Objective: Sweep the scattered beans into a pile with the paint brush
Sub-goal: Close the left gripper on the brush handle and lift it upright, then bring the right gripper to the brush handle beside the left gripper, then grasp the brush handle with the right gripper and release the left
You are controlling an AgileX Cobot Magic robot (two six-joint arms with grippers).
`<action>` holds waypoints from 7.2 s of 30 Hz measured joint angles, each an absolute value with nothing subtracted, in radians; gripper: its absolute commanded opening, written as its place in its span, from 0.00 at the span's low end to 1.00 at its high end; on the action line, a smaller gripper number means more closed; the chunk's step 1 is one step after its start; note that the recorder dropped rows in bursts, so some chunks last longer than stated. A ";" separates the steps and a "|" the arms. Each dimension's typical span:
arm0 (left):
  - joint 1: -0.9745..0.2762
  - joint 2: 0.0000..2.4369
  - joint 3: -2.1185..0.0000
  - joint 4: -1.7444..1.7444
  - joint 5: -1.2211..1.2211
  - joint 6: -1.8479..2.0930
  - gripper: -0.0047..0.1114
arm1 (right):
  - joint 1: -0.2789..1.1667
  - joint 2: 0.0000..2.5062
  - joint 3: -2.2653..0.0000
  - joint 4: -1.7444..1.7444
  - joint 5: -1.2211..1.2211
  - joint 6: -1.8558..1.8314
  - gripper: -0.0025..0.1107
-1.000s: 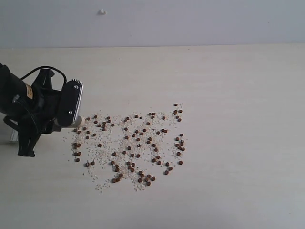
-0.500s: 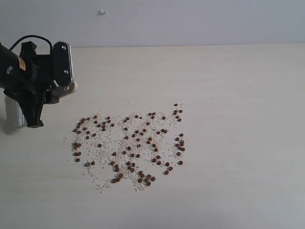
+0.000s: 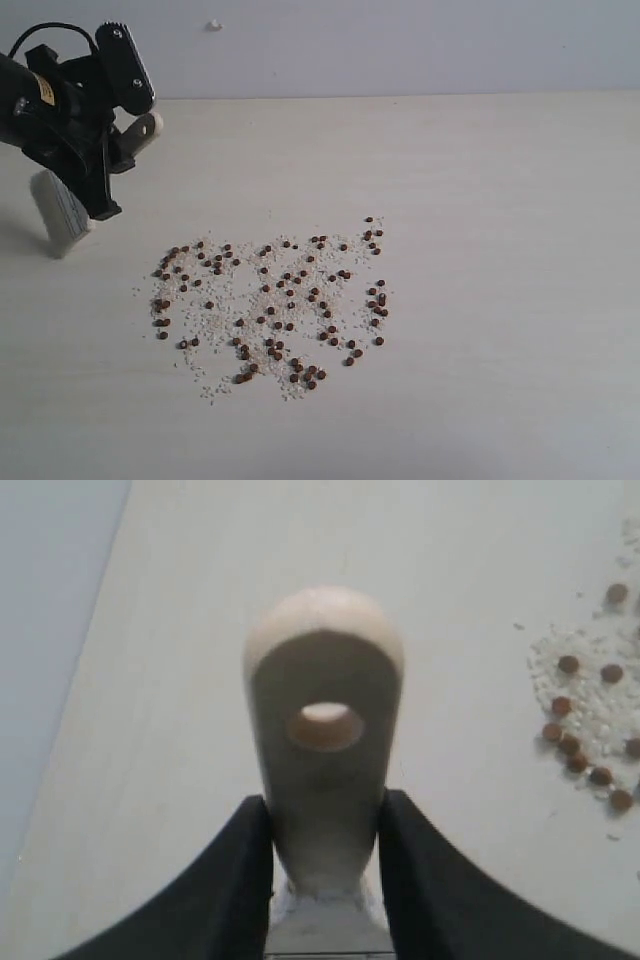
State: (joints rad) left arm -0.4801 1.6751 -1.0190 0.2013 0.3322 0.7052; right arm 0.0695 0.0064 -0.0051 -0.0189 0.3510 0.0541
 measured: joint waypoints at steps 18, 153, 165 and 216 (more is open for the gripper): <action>-0.480 1.675 -1.020 0.201 0.207 0.425 0.04 | 0.070 0.006 -0.005 -0.181 -0.116 0.040 0.02; -0.618 1.657 -1.022 0.227 -0.034 -0.378 0.05 | 0.473 2.300 -1.489 -0.999 -0.956 0.876 0.02; -0.622 1.545 -1.026 0.246 -0.030 -0.370 0.84 | 0.469 2.307 -1.495 -0.950 -0.911 0.891 0.02; -0.558 0.256 -0.003 -0.507 -0.590 0.393 0.04 | 0.424 1.714 -1.218 -1.242 -0.452 1.000 0.02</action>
